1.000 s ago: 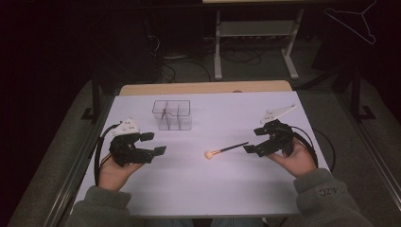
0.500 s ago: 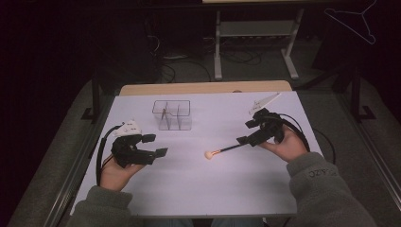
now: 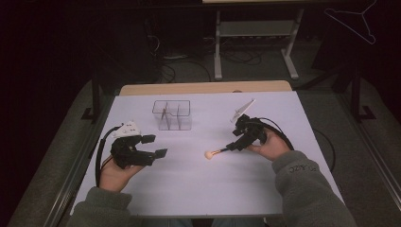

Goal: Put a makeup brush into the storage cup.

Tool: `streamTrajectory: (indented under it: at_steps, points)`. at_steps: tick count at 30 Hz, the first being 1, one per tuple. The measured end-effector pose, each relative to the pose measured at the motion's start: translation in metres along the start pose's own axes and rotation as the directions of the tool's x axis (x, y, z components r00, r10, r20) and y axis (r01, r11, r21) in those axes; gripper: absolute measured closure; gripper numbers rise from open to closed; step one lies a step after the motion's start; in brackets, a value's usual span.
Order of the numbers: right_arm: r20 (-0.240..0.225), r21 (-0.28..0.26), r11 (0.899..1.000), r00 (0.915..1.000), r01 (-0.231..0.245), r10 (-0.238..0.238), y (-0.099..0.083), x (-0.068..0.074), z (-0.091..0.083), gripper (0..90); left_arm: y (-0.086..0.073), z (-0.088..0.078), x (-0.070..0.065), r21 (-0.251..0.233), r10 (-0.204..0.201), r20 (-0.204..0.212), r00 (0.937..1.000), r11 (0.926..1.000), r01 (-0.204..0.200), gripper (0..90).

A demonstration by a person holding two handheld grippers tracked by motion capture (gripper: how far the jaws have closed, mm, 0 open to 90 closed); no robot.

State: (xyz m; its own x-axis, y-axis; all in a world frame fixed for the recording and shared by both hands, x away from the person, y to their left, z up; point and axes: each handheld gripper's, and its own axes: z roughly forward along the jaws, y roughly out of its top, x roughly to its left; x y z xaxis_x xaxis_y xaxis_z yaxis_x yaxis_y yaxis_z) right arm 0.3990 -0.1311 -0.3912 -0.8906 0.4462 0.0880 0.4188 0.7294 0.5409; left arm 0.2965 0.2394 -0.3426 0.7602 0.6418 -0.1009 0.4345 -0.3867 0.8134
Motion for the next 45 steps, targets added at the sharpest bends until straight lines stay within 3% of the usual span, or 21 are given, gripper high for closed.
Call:
streamTrajectory:
  at_steps: [23, 45]
  points:
    - [-0.017, 0.107, 0.991, 0.9969, 0.079, -0.077, 0.004, -0.002, 0.027, 48.5, -0.001, 0.001, 0.004, -0.006, -0.016, 0.014, 0.9998, 0.9999, 0.016, 27.7]
    - [-0.029, 0.173, 0.980, 0.9946, 0.104, -0.100, 0.006, -0.001, 0.036, 60.0, -0.002, 0.002, 0.005, -0.011, -0.023, 0.024, 0.9995, 0.9997, 0.023, 27.8]
